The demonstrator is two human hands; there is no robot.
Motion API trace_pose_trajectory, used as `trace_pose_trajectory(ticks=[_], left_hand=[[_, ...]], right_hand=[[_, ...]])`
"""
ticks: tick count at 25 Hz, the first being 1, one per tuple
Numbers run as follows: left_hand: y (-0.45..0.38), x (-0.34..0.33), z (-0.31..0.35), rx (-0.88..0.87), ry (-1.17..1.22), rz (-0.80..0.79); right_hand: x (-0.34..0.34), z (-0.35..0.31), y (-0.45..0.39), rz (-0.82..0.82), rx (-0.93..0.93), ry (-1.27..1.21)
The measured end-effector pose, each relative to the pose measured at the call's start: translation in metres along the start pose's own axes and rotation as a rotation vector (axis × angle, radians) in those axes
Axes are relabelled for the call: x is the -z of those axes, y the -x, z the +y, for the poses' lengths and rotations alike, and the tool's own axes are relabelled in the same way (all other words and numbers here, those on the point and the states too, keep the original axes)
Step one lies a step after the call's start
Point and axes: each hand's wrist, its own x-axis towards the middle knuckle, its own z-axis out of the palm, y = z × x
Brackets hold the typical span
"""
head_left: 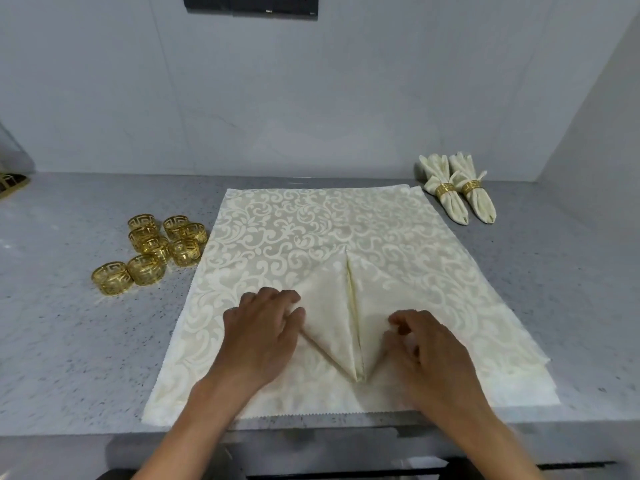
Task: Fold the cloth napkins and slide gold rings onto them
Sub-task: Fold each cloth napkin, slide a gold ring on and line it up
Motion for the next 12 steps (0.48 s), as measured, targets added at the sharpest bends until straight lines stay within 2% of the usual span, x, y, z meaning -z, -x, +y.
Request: trace_pose_trajectory(ticks=[2, 4, 6, 8, 12], left_hand=[[0.017, 0.002, 0.009, -0.028, 0.098, 0.0], [0.039, 0.0, 0.019, -0.073, 0.216, -0.01], [0.048, -0.01, 0.017, -0.271, 0.06, 0.089], [0.038, -0.018, 0.007, -0.414, -0.074, 0.053], [0.028, -0.022, -0.004, -0.407, -0.143, -0.102]], right_hand=[[-0.003, 0.006, -0.015, 0.047, 0.015, 0.001], [0.003, 0.01, -0.038, 0.022, 0.01, 0.028], [0.005, 0.014, -0.047, -0.038, 0.05, 0.057], [0.003, 0.013, -0.04, -0.075, 0.111, 0.107], [-0.004, 0.013, -0.025, -0.039, 0.123, 0.194]])
